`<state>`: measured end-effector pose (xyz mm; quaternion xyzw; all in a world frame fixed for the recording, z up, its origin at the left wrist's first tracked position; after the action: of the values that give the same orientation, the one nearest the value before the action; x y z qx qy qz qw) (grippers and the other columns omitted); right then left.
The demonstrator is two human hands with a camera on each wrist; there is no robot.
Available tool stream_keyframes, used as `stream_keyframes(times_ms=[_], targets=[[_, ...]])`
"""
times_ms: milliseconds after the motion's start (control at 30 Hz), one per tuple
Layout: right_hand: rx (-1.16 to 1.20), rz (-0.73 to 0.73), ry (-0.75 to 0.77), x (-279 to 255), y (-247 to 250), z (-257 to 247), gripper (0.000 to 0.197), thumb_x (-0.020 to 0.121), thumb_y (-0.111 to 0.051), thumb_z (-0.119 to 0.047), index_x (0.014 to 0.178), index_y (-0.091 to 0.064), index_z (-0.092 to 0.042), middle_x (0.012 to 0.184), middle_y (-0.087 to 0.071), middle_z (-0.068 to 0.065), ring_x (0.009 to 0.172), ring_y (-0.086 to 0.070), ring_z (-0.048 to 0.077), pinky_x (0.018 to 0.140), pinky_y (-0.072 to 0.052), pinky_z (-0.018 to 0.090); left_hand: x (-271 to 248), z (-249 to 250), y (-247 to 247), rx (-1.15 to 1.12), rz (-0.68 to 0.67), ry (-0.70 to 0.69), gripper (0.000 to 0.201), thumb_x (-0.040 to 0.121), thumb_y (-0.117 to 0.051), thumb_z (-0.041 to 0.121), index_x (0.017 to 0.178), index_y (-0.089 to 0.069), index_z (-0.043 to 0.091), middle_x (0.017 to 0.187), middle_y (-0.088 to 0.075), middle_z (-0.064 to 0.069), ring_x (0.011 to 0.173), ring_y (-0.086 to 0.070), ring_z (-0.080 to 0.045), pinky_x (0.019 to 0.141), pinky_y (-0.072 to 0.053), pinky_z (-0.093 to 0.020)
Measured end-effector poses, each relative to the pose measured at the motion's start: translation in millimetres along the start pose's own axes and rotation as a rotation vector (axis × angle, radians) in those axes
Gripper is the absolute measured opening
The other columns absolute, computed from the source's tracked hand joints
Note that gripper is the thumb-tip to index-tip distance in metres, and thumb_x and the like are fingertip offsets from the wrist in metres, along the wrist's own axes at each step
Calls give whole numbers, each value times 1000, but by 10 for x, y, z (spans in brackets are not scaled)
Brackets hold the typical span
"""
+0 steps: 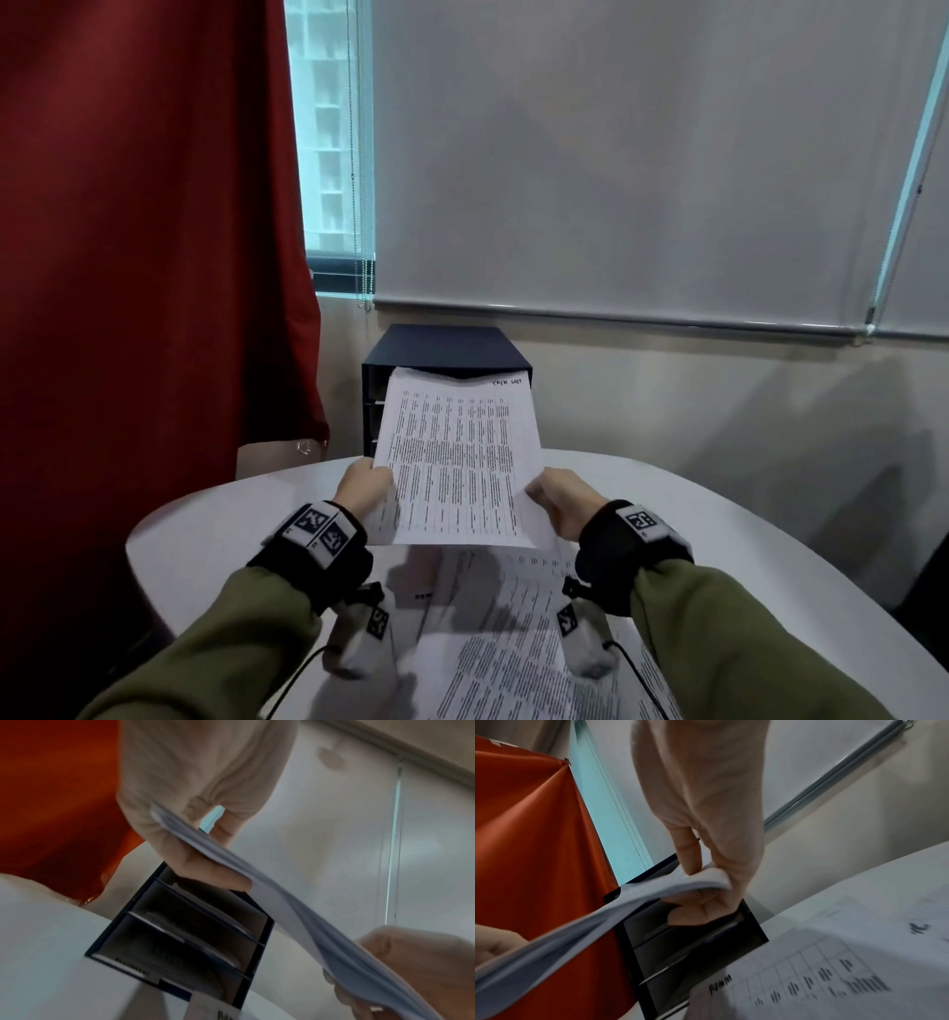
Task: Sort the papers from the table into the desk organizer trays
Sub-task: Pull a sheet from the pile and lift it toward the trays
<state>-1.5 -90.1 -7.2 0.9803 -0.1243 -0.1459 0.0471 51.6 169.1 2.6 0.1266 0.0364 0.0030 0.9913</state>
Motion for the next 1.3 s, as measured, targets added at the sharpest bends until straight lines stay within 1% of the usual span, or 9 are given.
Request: stream_keyframes(times_ms=[133,300,433,633,767,833,900,1100,1300], targets=[[45,-8,35,197,-40,-312,16,83,-39,5,88,-54,3,84,-53,17,72,-53,29,66,-42,32,154,212,89,-62,21,27,25,85,-40,-7,64,-36,6,71,-41,-11,64,-40,-23,64,-30,-31],[89,-4,74,517,9,-663,18,94,-34,6,99,-52,6,94,-59,18,77,-59,31,67,-49,36,101,282,-60,-247,-250,113,18,89,-49,8,107,-48,6,96,-52,-12,63,-66,-27,48,-53,-27],[-62,-117,18,474,-10,-726,17,96,-53,-29,98,-57,-12,91,-62,10,67,-59,19,52,-47,23,330,323,-50,-318,-155,37,29,95,-26,-5,113,-45,9,84,-52,-10,47,-45,-11,32,-35,-12],[154,-82,-82,701,-100,-799,14,99,-47,-8,85,-50,-4,48,-59,7,26,-47,8,27,-35,14,636,513,-113,-673,-5,53,14,96,-35,-9,95,-43,2,80,-42,-10,61,-48,-17,34,-47,-17],[514,-55,17,770,-241,-987,32,100,-34,5,130,-41,14,103,-61,27,88,-66,29,63,-59,22,720,716,-135,-849,-30,26,15,94,-43,-10,108,-48,-10,109,-52,-23,105,-60,-33,83,-57,-31],[616,-74,54,790,-278,-1035,37,100,-30,8,135,-34,16,136,-47,27,110,-58,28,101,-46,35,738,735,-164,-821,-45,35,33,96,-41,-8,129,-38,-14,135,-44,-26,126,-50,-37,103,-45,-40],[647,-92,74,757,-292,-1030,38,100,-29,6,138,-32,14,144,-40,24,120,-54,29,108,-38,43,736,713,-182,-788,-43,18,42,97,-39,-6,138,-31,-11,140,-39,-26,127,-47,-38,98,-46,-42],[380,-49,99,367,-145,-599,21,98,-38,-5,115,-50,-10,76,-53,10,66,-55,21,75,-54,39,350,447,-258,-410,-36,-25,22,97,-40,-1,110,-57,2,89,-60,-12,74,-62,-23,62,-55,-32],[-518,-128,-111,-30,233,335,9,89,-53,-12,91,-60,-6,76,-62,8,49,-62,17,47,-49,20,-180,-378,-648,470,-438,157,13,91,-54,18,101,-48,14,85,-50,-3,66,-50,-14,54,-46,-25]])
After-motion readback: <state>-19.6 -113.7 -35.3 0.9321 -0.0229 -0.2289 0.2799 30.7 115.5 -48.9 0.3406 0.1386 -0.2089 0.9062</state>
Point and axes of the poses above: each hand's wrist, its own x-axis towards the middle knuckle, its own y-axis out of the back of the hand, z = x × y, the point moved 6 cm from there along x, towards the middle knuckle
